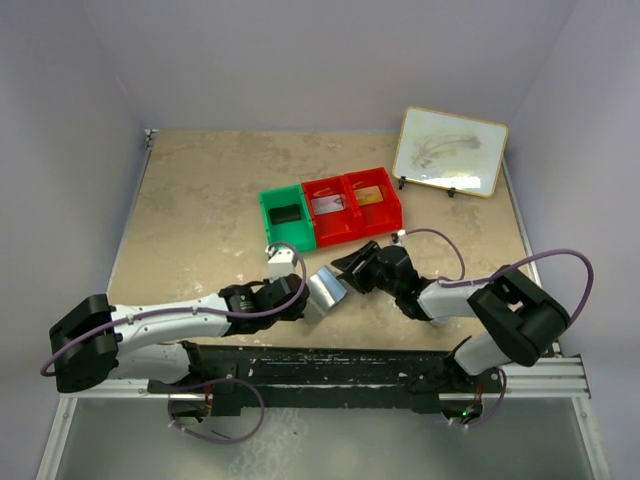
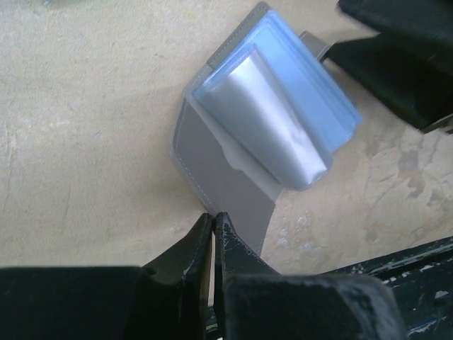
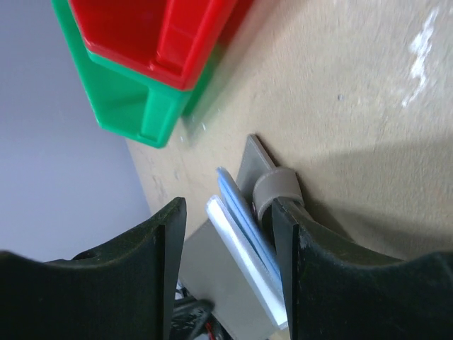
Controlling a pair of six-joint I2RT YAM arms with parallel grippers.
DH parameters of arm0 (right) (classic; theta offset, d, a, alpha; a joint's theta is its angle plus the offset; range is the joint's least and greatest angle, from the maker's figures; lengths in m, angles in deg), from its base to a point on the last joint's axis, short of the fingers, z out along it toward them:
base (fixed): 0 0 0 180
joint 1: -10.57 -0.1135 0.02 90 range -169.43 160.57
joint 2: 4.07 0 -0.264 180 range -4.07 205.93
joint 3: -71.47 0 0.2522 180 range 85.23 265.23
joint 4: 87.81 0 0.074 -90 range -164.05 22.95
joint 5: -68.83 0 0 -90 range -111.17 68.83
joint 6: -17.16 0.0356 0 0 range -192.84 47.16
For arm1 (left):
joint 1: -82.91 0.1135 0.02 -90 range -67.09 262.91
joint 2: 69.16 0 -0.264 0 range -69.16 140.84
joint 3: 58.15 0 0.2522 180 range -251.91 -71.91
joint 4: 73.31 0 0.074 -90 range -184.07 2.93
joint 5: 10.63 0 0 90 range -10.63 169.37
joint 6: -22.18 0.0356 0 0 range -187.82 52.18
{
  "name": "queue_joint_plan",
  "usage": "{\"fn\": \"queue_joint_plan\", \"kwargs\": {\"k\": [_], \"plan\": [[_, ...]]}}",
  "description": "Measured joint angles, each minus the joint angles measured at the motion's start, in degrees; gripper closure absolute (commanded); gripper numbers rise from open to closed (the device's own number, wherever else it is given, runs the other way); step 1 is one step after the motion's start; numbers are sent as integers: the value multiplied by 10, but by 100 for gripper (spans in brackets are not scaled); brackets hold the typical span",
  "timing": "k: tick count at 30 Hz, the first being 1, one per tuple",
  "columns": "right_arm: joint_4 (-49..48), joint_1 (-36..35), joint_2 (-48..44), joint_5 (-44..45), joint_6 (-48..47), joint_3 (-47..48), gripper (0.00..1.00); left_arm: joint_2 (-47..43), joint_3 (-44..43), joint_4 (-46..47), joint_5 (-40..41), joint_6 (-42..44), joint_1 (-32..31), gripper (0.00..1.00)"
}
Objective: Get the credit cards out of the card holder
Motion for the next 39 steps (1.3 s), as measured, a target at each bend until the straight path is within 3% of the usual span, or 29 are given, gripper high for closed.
{"fn": "queue_joint_plan", "kwargs": {"k": [9, 10, 13, 17, 24, 33, 39], "plan": [[7, 39, -55, 9, -4, -22, 45, -17, 35, -28, -2, -2, 0, 97], [16, 39, -68, 11, -12, -22, 45, -19, 36, -32, -1, -3, 0, 90], [68, 40, -96, 12, -51, -4, 45, -22, 36, -48, 12, -14, 0, 51], [150, 40, -155, 16, -125, 10, 43, -28, 31, -90, 45, -27, 0, 34], [308, 40, -323, 89, -279, 39, 25, -112, -53, -163, 119, -13, 23, 31], [390, 46, -367, 245, -474, 161, 16, -145, -85, -211, 153, 66, 193, 25], [404, 116, -357, 254, -563, 200, 6, -163, -130, -248, 205, 110, 315, 23]]}}
